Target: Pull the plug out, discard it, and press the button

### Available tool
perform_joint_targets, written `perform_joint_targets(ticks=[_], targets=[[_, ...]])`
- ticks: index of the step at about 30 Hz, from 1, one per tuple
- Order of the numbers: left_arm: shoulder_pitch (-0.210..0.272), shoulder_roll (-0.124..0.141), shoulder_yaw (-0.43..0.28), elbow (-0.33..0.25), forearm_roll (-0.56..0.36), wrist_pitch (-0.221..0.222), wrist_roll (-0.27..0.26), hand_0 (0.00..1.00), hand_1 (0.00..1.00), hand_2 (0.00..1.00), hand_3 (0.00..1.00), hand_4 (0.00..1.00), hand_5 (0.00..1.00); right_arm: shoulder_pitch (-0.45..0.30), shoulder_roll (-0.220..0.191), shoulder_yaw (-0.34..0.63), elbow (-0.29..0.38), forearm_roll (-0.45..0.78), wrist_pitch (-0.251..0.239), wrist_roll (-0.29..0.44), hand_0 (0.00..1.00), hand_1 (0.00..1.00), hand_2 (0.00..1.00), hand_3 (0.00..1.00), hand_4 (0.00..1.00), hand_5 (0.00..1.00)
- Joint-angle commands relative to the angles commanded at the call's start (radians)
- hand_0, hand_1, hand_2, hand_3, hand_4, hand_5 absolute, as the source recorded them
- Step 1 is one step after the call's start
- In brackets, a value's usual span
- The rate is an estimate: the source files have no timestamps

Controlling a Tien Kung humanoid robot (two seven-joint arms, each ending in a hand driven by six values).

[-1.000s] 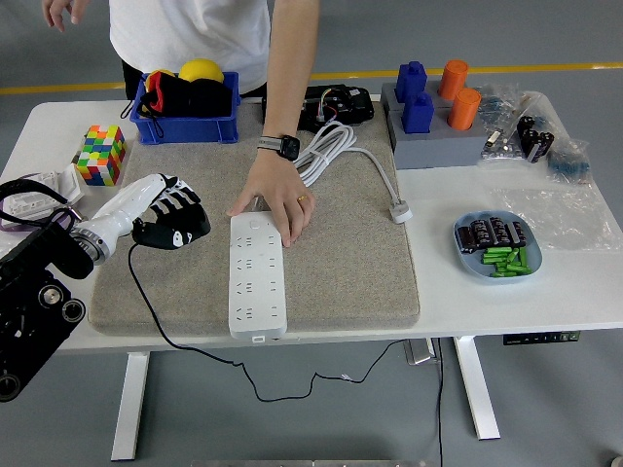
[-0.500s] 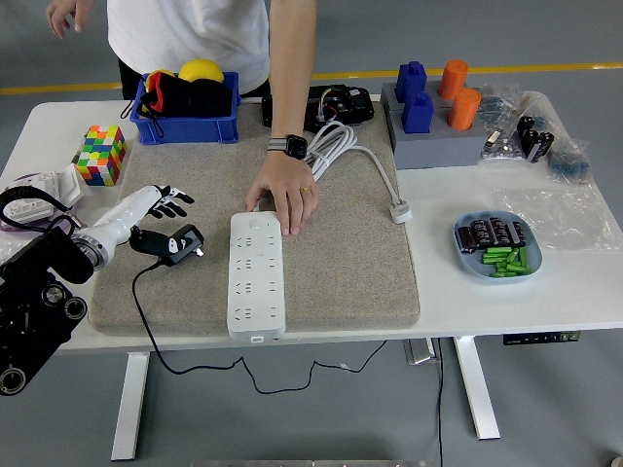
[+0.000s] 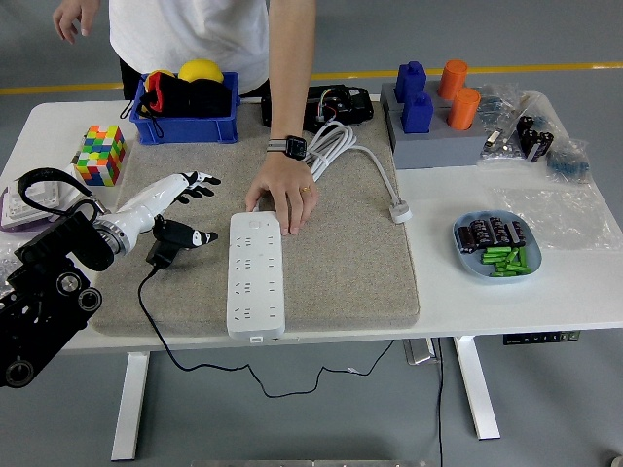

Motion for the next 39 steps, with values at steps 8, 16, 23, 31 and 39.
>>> perform_joint_targets(ticks=[8, 16, 23, 31, 39], targets=[[-0.082, -0.034, 0.097, 0.059, -0.022, 0.013, 0.03, 0.057, 0.04, 0.107, 0.665, 0.059, 0.002, -0.004, 0.004, 0.003, 0.0, 0.001, 0.0, -0.001, 0.804, 0.696, 0.676, 0.665, 0.773, 0.665], [-0.112, -0.07, 0.122, 0.087, -0.024, -0.011, 0.095, 0.016, 0.002, 0.047, 0.642, 0.002, 0.002, -0.009, 0.007, 0.01, 0.0, -0.001, 0.0, -0.002, 0.804, 0.697, 0.675, 0.665, 0.773, 0.664], [-0.142, -0.088, 0.154, 0.107, -0.004, -0.036, 0.149, 0.016, 0.002, 0.043, 0.642, 0.002, 0.002, -0.008, 0.007, 0.011, 0.0, 0.0, 0.0, -0.003, 0.804, 0.697, 0.675, 0.665, 0.769, 0.662], [-0.156, -0.104, 0.18, 0.122, 0.041, -0.03, 0.168, 0.019, 0.002, 0.044, 0.649, 0.027, 0.002, -0.008, 0.007, 0.013, 0.0, 0.0, 0.0, -0.003, 0.804, 0.696, 0.675, 0.665, 0.768, 0.662], [-0.174, -0.119, 0.213, 0.158, 0.094, -0.022, 0.183, 0.019, 0.002, 0.044, 0.649, 0.027, 0.002, -0.008, 0.007, 0.009, 0.0, 0.002, 0.0, -0.003, 0.805, 0.696, 0.675, 0.664, 0.768, 0.662]])
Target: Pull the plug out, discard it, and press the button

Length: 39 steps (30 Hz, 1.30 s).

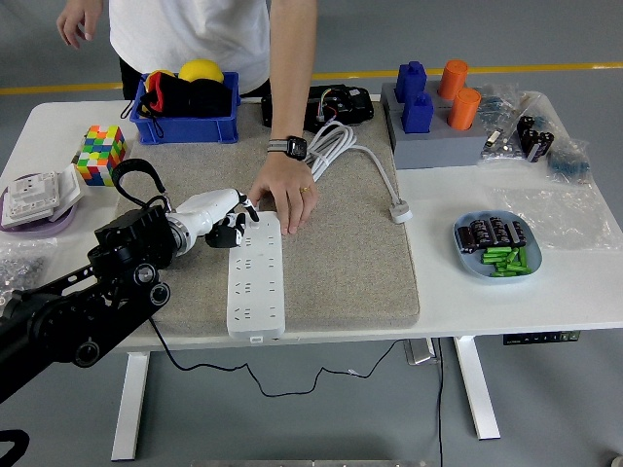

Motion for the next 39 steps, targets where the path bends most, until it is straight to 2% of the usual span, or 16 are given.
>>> perform_joint_targets(ticks=[13, 27, 34, 39], targets=[[-0.017, -0.015, 0.032, 0.054, 0.016, 0.002, 0.006, 0.019, 0.002, 0.044, 0.649, 0.028, 0.002, 0.001, 0.0, -0.001, 0.0, 0.001, 0.0, 0.0, 0.804, 0.696, 0.675, 0.664, 0.768, 0.661], [-0.022, -0.014, 0.055, 0.071, 0.007, 0.0, 0.01, 0.019, 0.002, 0.044, 0.645, 0.033, 0.002, 0.001, 0.0, -0.001, 0.0, 0.0, 0.0, 0.0, 0.804, 0.696, 0.674, 0.664, 0.767, 0.663], [-0.011, 0.002, -0.013, -0.004, 0.027, 0.003, 0.007, 0.019, 0.002, 0.045, 0.642, 0.032, 0.002, 0.001, 0.0, 0.001, 0.0, -0.002, -0.001, -0.001, 0.804, 0.696, 0.674, 0.664, 0.768, 0.66], [0.004, 0.016, -0.088, -0.073, 0.043, -0.001, 0.011, 0.019, 0.002, 0.045, 0.642, 0.032, 0.002, 0.002, 0.001, 0.0, 0.0, -0.001, 0.0, 0.0, 0.804, 0.696, 0.674, 0.664, 0.768, 0.66]])
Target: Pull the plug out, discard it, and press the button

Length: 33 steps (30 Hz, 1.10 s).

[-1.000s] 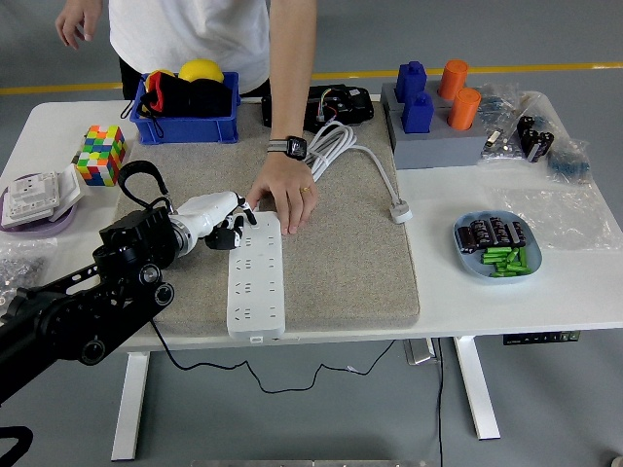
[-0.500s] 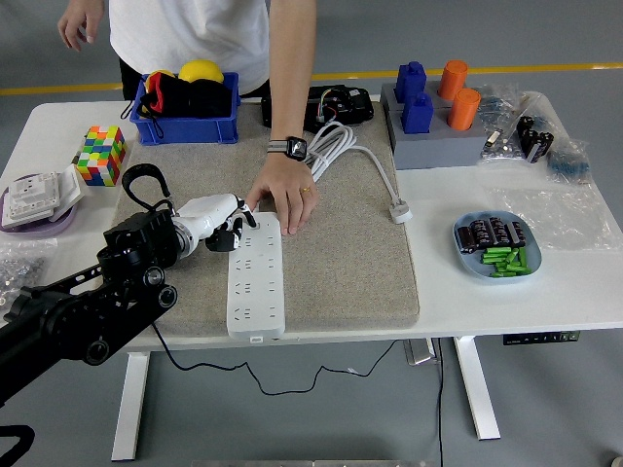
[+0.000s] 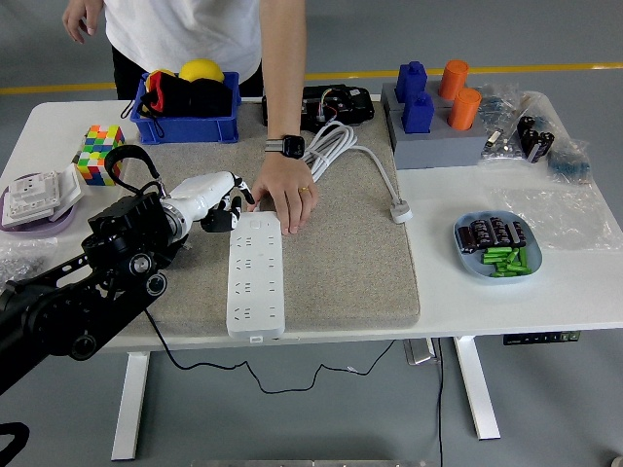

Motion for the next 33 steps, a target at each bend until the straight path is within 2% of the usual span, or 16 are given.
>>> perform_joint_targets(ticks=[3, 6, 7, 12, 13, 18, 19, 24, 25, 27, 33], targets=[[0.018, 0.008, -0.043, -0.031, 0.01, 0.005, -0.011, 0.018, 0.002, 0.048, 0.638, 0.031, 0.002, 0.0, 0.0, 0.002, 0.0, -0.001, 0.0, 0.0, 0.804, 0.696, 0.675, 0.664, 0.768, 0.66], [0.049, 0.017, -0.106, -0.053, 0.025, 0.025, -0.051, 0.018, 0.002, 0.048, 0.638, 0.031, 0.002, 0.0, 0.001, 0.003, 0.0, -0.003, 0.0, 0.0, 0.804, 0.696, 0.675, 0.664, 0.768, 0.66], [0.061, 0.019, -0.126, -0.057, 0.021, 0.032, -0.063, 0.116, 0.082, 0.176, 0.686, 0.39, 0.002, 0.0, 0.001, 0.003, 0.0, -0.004, 0.0, 0.0, 0.804, 0.696, 0.674, 0.663, 0.768, 0.659], [0.141, 0.026, -0.254, -0.057, -0.011, 0.081, -0.14, 0.116, 0.082, 0.176, 0.686, 0.39, 0.002, -0.001, 0.003, 0.006, 0.0, -0.008, -0.001, -0.001, 0.804, 0.696, 0.674, 0.663, 0.768, 0.659], [0.151, 0.026, -0.273, -0.055, -0.007, 0.088, -0.148, 0.424, 0.541, 0.556, 0.777, 0.698, 0.009, -0.001, 0.003, 0.007, 0.0, -0.008, -0.001, -0.001, 0.804, 0.696, 0.674, 0.664, 0.769, 0.659], [0.22, 0.026, -0.372, -0.039, 0.009, 0.143, -0.198, 0.424, 0.541, 0.556, 0.777, 0.698, 0.009, -0.002, 0.003, 0.01, 0.0, -0.01, -0.001, 0.0, 0.804, 0.696, 0.674, 0.664, 0.769, 0.659], [0.239, 0.024, -0.401, -0.039, 0.01, 0.158, -0.21, 0.736, 0.738, 0.722, 0.801, 0.719, 0.169, -0.001, 0.003, 0.009, 0.0, -0.01, 0.0, 0.0, 0.804, 0.696, 0.674, 0.664, 0.768, 0.659], [0.301, 0.02, -0.516, -0.049, 0.015, 0.175, -0.219, 0.736, 0.738, 0.722, 0.801, 0.719, 0.169, 0.001, 0.004, 0.016, 0.0, -0.013, 0.0, 0.001, 0.804, 0.696, 0.674, 0.664, 0.768, 0.659], [0.307, 0.02, -0.53, -0.05, 0.014, 0.174, -0.219, 0.79, 0.786, 0.763, 0.808, 0.714, 0.209, 0.001, 0.004, 0.017, 0.0, -0.014, 0.0, 0.002, 0.804, 0.697, 0.675, 0.664, 0.768, 0.659], [0.325, 0.021, -0.569, -0.049, 0.015, 0.171, -0.221, 0.79, 0.786, 0.763, 0.808, 0.714, 0.209, 0.002, 0.004, 0.022, 0.0, -0.016, 0.0, 0.002, 0.804, 0.697, 0.675, 0.664, 0.768, 0.659], [0.354, 0.025, -0.632, -0.035, -0.024, 0.179, -0.252, 0.793, 0.779, 0.749, 0.801, 0.71, 0.216, 0.003, 0.006, 0.036, 0.0, -0.026, 0.0, 0.001, 0.804, 0.696, 0.675, 0.664, 0.768, 0.659]])
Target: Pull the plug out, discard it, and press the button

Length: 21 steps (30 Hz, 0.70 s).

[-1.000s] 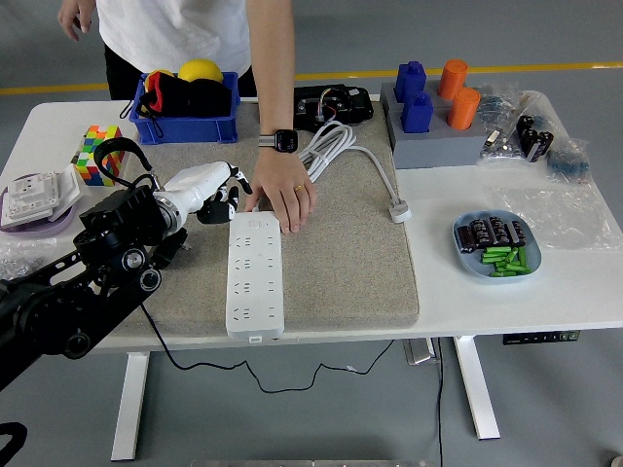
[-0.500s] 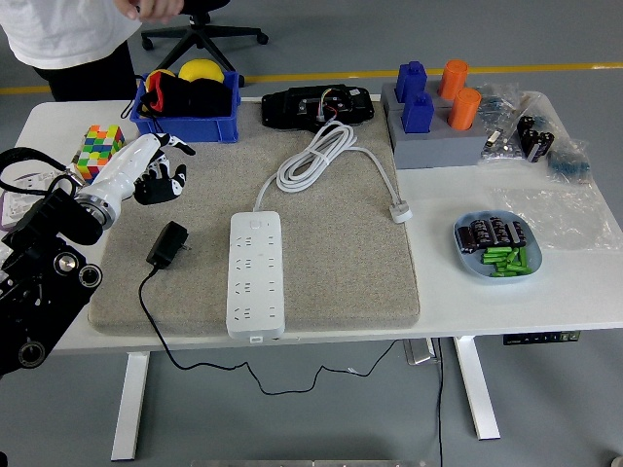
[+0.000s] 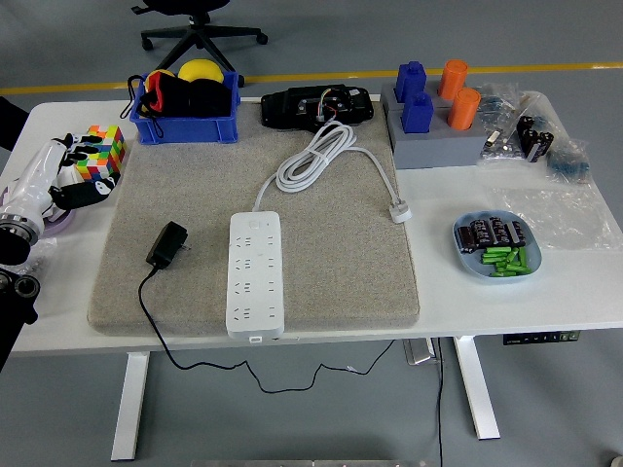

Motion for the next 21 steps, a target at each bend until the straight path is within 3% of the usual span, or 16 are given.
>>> perform_joint_targets(ticks=[4, 11, 13, 17, 21], targets=[[0.021, -0.001, -0.037, 0.01, -0.074, 0.036, -0.05, 0.791, 0.753, 0.731, 0.792, 0.701, 0.193, 0.0, 0.001, 0.008, 0.0, -0.005, 0.0, 0.0, 0.804, 0.696, 0.674, 0.664, 0.768, 0.659], [0.031, -0.006, -0.077, 0.008, -0.058, 0.034, -0.045, 0.785, 0.75, 0.73, 0.791, 0.704, 0.188, 0.008, 0.001, 0.014, 0.0, -0.012, -0.003, -0.001, 0.804, 0.696, 0.676, 0.663, 0.769, 0.66], [0.01, -0.009, -0.085, 0.011, -0.065, 0.032, -0.044, 0.785, 0.75, 0.73, 0.791, 0.704, 0.188, 0.038, 0.0, -0.014, 0.0, -0.004, 0.001, -0.004, 0.804, 0.696, 0.676, 0.663, 0.769, 0.66], [-0.016, 0.01, -0.055, 0.017, -0.068, 0.022, -0.033, 0.782, 0.752, 0.73, 0.792, 0.691, 0.19, 0.053, -0.013, -0.025, 0.0, -0.003, -0.003, -0.003, 0.804, 0.697, 0.677, 0.664, 0.769, 0.66], [0.007, 0.009, -0.042, 0.007, -0.064, 0.018, -0.026, 0.782, 0.752, 0.73, 0.792, 0.691, 0.19, 0.024, -0.02, -0.008, 0.0, -0.004, -0.004, 0.005, 0.804, 0.697, 0.677, 0.664, 0.769, 0.66]])
